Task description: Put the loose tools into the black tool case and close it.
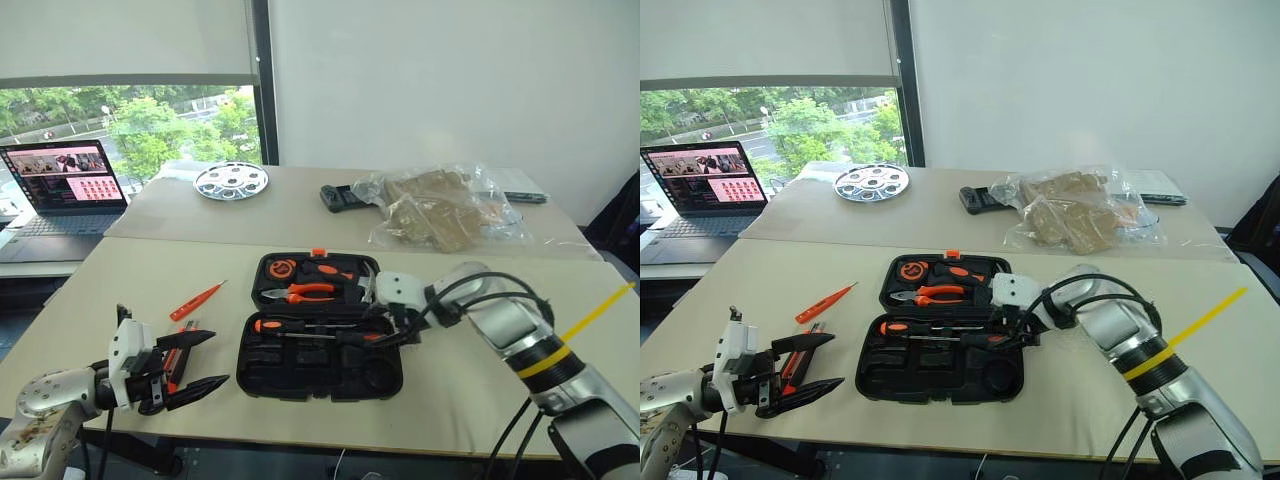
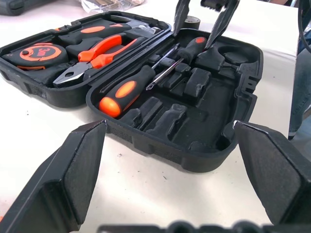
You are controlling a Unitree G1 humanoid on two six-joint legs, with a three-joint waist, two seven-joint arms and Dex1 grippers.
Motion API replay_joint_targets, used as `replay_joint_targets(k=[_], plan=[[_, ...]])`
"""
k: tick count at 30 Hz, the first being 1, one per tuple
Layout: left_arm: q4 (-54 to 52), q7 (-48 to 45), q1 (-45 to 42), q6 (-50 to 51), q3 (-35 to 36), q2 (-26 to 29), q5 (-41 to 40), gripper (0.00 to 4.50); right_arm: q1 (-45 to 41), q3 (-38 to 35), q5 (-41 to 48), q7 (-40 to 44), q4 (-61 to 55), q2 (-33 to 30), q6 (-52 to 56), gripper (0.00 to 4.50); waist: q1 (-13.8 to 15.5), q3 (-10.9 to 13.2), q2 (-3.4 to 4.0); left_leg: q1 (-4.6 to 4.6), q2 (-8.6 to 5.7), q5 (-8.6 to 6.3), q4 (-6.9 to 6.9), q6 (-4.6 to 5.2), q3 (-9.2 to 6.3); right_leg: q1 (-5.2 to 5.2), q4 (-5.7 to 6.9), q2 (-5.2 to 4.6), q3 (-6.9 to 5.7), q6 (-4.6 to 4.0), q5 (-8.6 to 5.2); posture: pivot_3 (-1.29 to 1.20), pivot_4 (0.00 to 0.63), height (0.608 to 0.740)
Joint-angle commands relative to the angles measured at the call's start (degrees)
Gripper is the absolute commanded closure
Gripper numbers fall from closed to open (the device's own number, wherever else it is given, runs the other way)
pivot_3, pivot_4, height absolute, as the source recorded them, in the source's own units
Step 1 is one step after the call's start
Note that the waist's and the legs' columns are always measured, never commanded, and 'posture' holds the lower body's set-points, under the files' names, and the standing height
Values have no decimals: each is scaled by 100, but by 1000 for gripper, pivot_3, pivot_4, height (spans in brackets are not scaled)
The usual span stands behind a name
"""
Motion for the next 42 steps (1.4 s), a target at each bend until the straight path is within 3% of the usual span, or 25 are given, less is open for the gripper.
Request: replay_joint_targets(k=[1,2,5,12,25,32,33,36,39,42], plan=[[-22,18,-28,-170,179,51,19,0,-155,-461,508,222,-249,28,245,1296,-5,0,0,0,0,0,0,0,0,0,0,0,0,0,0,0,150,740],[-15,33,-28,-177,183,41,25,0,-155,-499,582,228,-251,73,323,1296,-14,0,0,1,1,0,1,0,0,0,0,0,0,0,0,0,150,740],[5,73,-29,-199,175,10,44,0,-81,-401,474,85,-134,260,182,2009,-26,0,0,3,3,0,1,0,1,1,2,0,1,-3,2,0,150,740],[27,157,25,-233,153,-12,103,0,-9,-150,23,-437,448,845,-200,4377,-20,0,1,1,2,1,3,-2,3,-1,4,-1,1,-5,3,0,150,740],[54,324,261,-238,338,82,201,0,81,309,-477,-531,722,1225,-189,4448,-88,-4,1,13,10,10,2,-17,3,3,11,1,5,-14,9,0,150,740],[155,620,779,-339,1066,-95,69,0,403,-820,422,-734,180,1454,-678,4448,-164,-4,1,14,22,19,-1,-34,-1,1,11,0,6,-30,17,0,150,740],[156,671,928,-318,1247,-126,19,0,565,-981,613,-579,-20,1325,-722,3907,-162,-2,2,12,22,20,-5,-35,1,-5,11,0,7,-31,18,0,150,740],[200,816,1382,-283,1833,-229,-114,0,1169,-1450,1149,-236,-546,908,-747,3080,-132,-2,3,8,18,19,-14,-33,-1,-7,3,-2,5,-31,17,0,150,740],[602,1235,1865,-222,2713,-413,-213,0,2107,-2420,1631,-359,-797,814,-1670,2115,-83,-8,-8,7,17,13,-24,-24,-3,-2,-16,-5,0,-27,15,0,150,740],[988,1391,2328,-264,3121,-480,-64,0,2955,-3121,2047,-145,-844,922,-2549,1179,-23,-8,-10,7,16,11,-31,-22,-3,0,-26,-4,-2,-25,14,0,150,740]])
